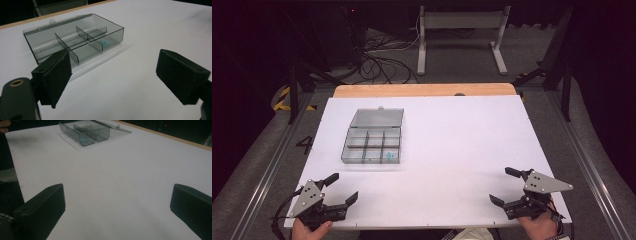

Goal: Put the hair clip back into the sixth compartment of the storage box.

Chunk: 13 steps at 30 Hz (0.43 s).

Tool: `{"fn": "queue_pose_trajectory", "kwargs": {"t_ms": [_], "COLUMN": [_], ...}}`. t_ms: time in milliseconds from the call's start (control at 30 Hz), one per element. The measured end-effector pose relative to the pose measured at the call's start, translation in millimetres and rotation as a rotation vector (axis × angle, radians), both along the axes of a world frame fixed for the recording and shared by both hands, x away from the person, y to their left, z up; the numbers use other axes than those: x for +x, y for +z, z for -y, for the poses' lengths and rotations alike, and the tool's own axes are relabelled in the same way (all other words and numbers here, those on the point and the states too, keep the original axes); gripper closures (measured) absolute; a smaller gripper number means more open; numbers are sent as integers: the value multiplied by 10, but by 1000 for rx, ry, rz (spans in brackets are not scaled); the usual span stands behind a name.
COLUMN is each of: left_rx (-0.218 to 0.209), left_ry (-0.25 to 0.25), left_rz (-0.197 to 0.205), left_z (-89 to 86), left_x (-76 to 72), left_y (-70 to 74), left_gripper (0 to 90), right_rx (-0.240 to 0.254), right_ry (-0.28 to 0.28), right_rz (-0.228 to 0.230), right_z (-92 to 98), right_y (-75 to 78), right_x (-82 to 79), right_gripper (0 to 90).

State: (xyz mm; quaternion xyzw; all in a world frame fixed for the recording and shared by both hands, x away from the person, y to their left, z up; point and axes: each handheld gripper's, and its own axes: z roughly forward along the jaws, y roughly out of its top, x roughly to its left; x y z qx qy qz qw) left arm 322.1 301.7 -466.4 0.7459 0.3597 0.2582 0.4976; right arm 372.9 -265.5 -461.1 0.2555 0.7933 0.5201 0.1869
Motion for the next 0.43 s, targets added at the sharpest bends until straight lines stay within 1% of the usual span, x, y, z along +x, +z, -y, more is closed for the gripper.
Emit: {"fn": "queue_pose_trajectory", "kwargs": {"t_ms": [133,233,400,433], "left_rx": [-9,-25,-22,-13], "left_ry": [5,6,9,10], "left_rz": [-6,-10,-2,4], "left_z": [-6,-7,-13,-17], "left_x": [5,3,-5,-5], "left_y": [5,10,15,19], "left_gripper": [139,138,138,138], "right_rx": [1,-1,-3,-4], "right_ry": [-1,0,0,1], "right_rz": [-1,-1,1,0], "right_z": [3,0,0,1], "right_y": [0,-1,-1,0], "right_x": [0,2,0,0], "right_gripper": [4,4,4,4]}}
